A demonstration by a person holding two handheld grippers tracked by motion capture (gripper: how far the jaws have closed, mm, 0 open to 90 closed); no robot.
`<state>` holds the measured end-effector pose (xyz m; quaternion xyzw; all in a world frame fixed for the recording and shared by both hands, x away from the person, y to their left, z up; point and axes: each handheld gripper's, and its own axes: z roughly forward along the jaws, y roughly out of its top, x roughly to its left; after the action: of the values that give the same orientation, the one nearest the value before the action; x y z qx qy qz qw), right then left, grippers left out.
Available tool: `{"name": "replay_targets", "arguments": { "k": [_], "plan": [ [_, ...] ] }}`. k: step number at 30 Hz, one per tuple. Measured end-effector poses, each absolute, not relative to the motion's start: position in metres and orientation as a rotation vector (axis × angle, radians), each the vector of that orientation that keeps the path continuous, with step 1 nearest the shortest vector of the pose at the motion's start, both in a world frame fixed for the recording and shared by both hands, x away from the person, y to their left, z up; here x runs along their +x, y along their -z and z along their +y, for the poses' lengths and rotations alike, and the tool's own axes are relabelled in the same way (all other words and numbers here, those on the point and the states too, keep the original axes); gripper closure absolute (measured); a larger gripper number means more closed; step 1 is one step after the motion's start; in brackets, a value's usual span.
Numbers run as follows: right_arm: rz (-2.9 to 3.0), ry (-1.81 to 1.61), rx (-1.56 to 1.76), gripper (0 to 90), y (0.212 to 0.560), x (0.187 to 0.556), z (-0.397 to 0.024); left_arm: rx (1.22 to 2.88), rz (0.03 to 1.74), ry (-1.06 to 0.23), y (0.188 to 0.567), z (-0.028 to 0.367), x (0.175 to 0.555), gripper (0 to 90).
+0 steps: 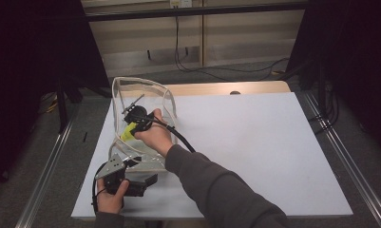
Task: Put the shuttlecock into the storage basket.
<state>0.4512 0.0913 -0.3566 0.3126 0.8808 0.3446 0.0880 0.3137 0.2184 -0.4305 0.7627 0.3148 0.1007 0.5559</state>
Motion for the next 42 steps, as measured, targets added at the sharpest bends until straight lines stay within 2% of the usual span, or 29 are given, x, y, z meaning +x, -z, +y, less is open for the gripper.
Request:
{"name": "replay_targets", "arguments": {
  "k": [3,10,14,24,31,42],
  "plan": [
    [2.636,-1.017,0.920,86.5,0.357,0.451,0.092,1.801,0.744,-0.238,0.431,0.218,0.314,2.8],
    [2.644,-1.012,0.925,82.1,0.359,0.451,0.092,1.801,0.744,-0.238,0.431,0.219,0.314,2.8],
    [2.646,-1.012,0.923,85.0,0.359,0.450,0.092,1.801,0.746,-0.239,0.430,0.219,0.313,2.8],
    [2.658,-0.977,0.962,84.1,0.365,0.450,0.092,1.800,0.747,-0.242,0.430,0.219,0.313,2.8],
    [2.636,-0.978,0.973,89.3,0.365,0.449,0.091,1.800,0.743,-0.251,0.429,0.220,0.313,2.9],
    [2.598,-1.085,1.041,88.8,0.371,0.450,0.090,1.793,0.750,-0.253,0.429,0.220,0.313,2.8]
  ]
}}
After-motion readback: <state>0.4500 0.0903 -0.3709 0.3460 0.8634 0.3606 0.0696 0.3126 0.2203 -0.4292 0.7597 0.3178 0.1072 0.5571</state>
